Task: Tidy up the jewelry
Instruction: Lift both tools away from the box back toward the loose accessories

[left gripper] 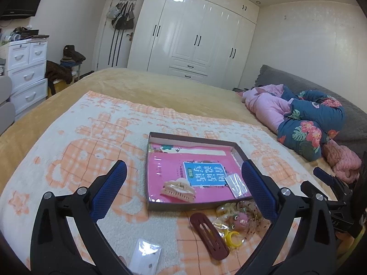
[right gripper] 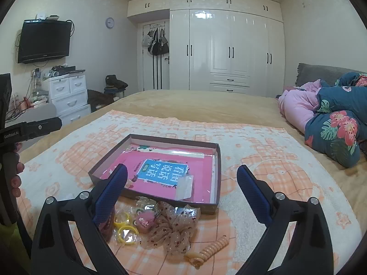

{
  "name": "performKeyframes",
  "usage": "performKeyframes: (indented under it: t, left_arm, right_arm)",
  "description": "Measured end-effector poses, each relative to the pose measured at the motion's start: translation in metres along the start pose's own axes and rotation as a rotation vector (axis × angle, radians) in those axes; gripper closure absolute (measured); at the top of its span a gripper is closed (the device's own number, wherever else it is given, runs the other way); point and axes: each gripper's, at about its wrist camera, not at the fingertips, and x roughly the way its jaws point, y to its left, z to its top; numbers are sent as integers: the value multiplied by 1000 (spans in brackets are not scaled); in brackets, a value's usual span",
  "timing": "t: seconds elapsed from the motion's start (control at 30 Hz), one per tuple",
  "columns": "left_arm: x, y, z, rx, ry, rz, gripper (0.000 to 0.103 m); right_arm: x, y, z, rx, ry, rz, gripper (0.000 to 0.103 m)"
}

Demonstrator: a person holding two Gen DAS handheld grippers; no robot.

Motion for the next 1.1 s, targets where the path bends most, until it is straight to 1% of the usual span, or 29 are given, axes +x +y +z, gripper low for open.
performKeyframes:
  t: [0.27,0.57,0.8,1.1]
  left_arm:
    - [-8,-1,-13,-13,-5,2,11]
    - [-7,-7,-25,-12,15,-8,11]
    - [-6,-18,-38,4,51,-36,11]
    - [-3,-25,-54,29,102,-43,11]
  right_arm:
    - [-11,1,-11,-18,-10,-16,9]
    - [-23,-6,-25,-16,-26,-27,9]
    - [-29,-10,-37,-16,-13,-34,9]
    - [-32,-13,-54,-20,24,-47,9]
